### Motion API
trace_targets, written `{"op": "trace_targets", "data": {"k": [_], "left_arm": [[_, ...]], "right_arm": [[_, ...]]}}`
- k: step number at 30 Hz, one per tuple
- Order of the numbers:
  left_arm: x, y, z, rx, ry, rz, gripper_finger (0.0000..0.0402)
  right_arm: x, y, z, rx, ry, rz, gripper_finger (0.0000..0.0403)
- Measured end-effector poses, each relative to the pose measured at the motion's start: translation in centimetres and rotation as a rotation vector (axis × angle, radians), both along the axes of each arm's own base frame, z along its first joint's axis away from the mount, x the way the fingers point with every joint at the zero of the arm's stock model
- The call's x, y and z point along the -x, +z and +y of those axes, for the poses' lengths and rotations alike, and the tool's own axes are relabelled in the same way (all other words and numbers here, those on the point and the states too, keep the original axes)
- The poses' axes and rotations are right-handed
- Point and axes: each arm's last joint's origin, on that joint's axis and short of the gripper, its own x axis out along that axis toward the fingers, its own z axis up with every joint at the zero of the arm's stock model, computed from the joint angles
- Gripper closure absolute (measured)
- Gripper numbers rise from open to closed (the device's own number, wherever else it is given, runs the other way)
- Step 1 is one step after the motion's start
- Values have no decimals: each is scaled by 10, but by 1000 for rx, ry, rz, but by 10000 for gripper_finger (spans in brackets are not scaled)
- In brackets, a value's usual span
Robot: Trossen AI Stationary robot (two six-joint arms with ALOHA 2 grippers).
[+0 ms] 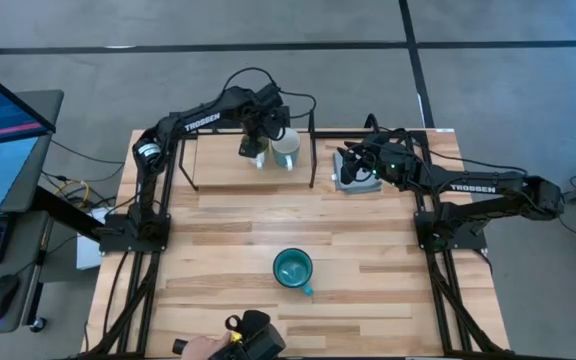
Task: Stack small to large cups/mugs on shelf
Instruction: Put the blue mug on the shelf
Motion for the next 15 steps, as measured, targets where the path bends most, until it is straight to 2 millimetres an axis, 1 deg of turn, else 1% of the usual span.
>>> {"op": "trace_targets", "data": {"k": [6,9,15], "left_arm": [[5,1,-1,-32,31,65,131],[7,3,0,-40,54,58,131],[16,24,-2,-44,80,-14,132]], "right_arm": [[0,0,0,0,0,0,236],[0,0,0,0,0,0,236],[0,0,0,0,0,0,236]]}}
